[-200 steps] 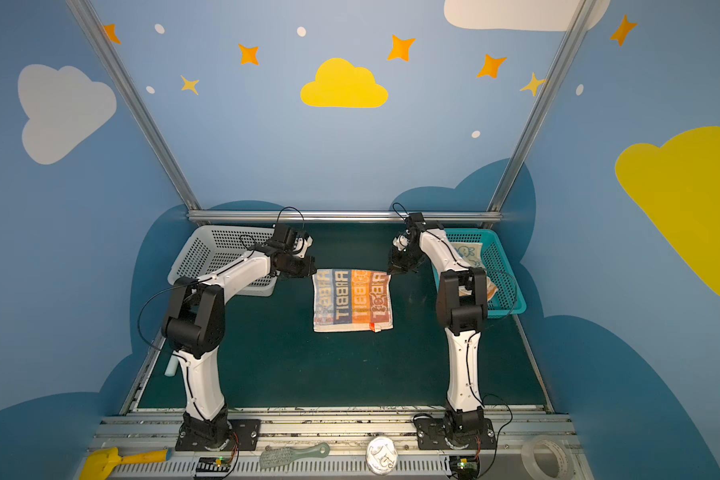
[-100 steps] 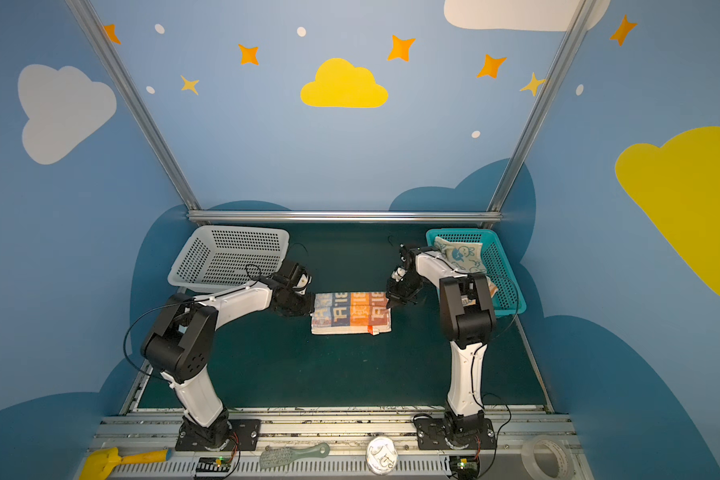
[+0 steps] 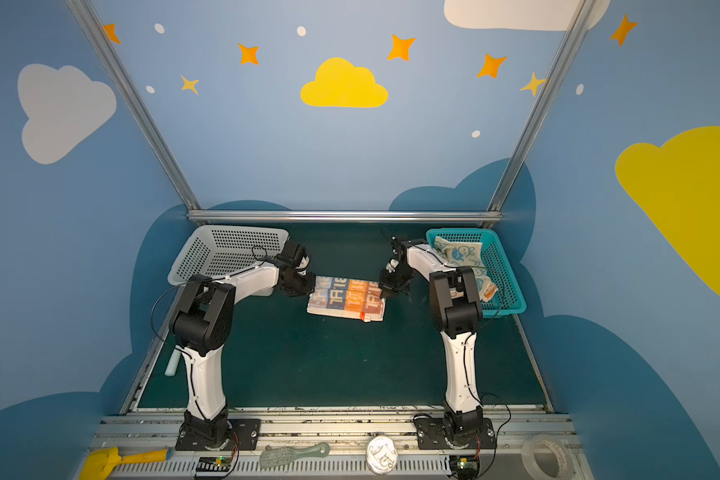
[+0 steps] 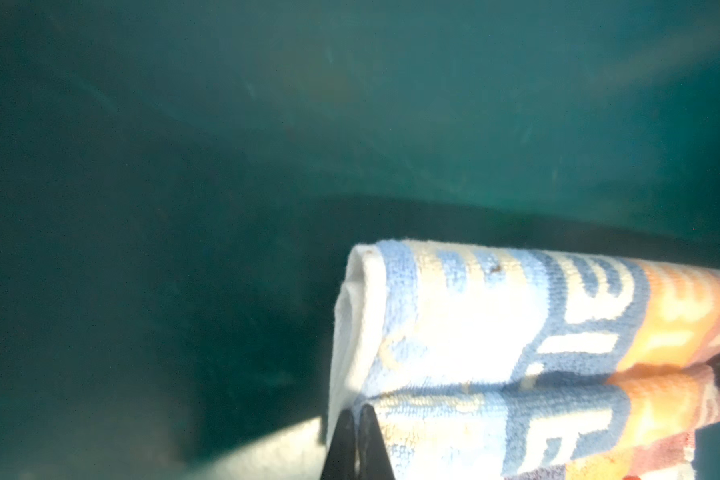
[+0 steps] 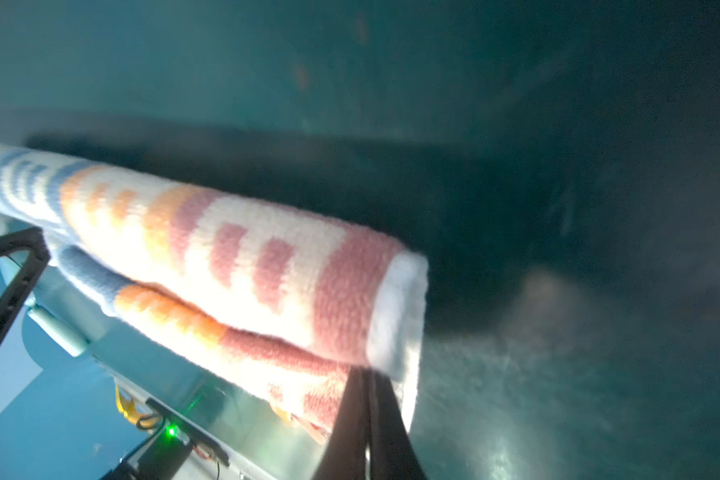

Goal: Fold and stack the towels
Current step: 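Fold the far edge toward the robot with both grippers, rolling the towel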

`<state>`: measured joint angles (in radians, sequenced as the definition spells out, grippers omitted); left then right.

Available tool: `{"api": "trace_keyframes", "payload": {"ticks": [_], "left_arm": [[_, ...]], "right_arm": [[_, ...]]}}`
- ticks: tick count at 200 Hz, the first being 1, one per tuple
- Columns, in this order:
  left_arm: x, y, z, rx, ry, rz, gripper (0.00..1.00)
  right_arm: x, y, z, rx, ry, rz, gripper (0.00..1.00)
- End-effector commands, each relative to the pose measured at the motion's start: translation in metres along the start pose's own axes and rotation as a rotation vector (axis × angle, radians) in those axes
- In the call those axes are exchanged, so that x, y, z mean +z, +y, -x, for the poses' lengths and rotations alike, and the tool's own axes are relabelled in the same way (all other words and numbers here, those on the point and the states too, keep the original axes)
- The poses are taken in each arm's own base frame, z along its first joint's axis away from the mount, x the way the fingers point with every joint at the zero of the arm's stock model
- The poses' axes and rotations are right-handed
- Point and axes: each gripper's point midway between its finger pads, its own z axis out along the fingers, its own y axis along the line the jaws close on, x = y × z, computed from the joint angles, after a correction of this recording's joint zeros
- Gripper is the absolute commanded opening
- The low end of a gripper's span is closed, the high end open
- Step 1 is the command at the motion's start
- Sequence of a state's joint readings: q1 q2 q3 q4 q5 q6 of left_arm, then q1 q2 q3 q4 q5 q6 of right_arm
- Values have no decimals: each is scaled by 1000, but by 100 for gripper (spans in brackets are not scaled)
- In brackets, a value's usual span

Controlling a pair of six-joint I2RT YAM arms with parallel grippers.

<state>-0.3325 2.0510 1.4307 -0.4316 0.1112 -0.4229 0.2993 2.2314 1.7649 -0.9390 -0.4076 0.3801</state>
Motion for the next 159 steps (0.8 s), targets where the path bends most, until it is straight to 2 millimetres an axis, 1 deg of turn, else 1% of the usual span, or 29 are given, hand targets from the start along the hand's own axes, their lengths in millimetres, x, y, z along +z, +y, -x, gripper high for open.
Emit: {"api": "trace_keyframes", "payload": {"ticks": [1,14,28,44,63,100,128,159], "left_arm": [[-17,1,13,21,-9,22,3],[-26,-1,21,26,-29,20,3],[-34,-3,25,30,-42,15,3],[-42,-4,27,33,-56,14,3],[-47,-4,25,31,-64,12,3],[-51,-2,17,18,-65,10,3],[-48,2,8,7,-51,9,3],[-41,6,-5,-5,-32,8,3]], "right_arm": [[-23,2,5,-8,-14,-31,0],[-34,5,6,-19,-29,-37,0],[-43,8,5,-29,-45,-41,0],[-49,10,0,-34,-52,-35,0],[-51,10,-7,-38,-53,-30,0],[-42,6,-22,-30,-34,-24,0],[-30,2,-33,-27,-12,-28,0],[-18,-5,-40,-17,8,-38,0]]}}
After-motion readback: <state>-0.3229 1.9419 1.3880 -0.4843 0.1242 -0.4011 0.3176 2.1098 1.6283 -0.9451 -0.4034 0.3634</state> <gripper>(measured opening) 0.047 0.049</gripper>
